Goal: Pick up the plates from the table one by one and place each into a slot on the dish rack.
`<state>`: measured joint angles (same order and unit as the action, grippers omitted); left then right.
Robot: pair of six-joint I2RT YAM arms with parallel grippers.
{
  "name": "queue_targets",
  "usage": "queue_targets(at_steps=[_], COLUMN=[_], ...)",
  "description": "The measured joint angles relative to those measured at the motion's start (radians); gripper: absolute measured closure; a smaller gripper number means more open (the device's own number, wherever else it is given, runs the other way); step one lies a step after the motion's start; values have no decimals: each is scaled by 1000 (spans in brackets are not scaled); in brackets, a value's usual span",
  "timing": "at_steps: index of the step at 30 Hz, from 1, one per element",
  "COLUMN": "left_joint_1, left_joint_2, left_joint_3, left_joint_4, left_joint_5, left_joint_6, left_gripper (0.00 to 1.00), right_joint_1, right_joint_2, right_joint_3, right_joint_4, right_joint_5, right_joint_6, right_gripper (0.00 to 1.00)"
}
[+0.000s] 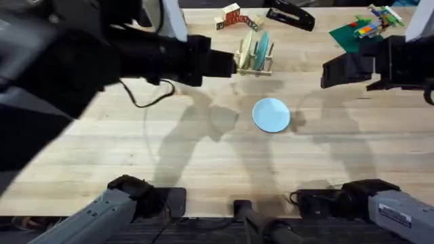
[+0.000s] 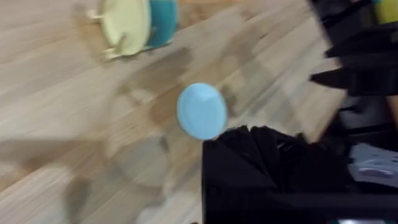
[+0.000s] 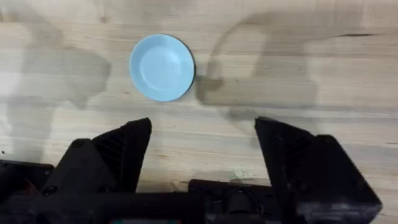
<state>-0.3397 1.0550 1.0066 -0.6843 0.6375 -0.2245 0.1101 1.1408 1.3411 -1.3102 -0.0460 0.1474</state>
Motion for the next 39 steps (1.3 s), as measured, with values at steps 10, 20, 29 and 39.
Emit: queue_targets(at_steps=[10, 20, 29, 39], left_joint_1=[-24, -56, -130, -151], left_joint_2=[0, 81, 277, 452], left_joint_3=[-249, -340, -340, -340], left_joint_4=[349, 495, 660, 802], left_joint_5=[155, 183, 208, 221], left_joint_6=[-233, -325, -388, -419], left_gripper=[959, 958, 958, 958], right_joint_1=[0, 0, 0, 0], right_joint_2=[0, 0, 0, 0], right_joint_3=[0, 0, 0, 0], right_joint_4=[0, 0, 0, 0], right_joint_5=[0, 0, 0, 0], right_joint_6=[-3, -3, -3, -6], right_gripper=[5, 5, 5, 5])
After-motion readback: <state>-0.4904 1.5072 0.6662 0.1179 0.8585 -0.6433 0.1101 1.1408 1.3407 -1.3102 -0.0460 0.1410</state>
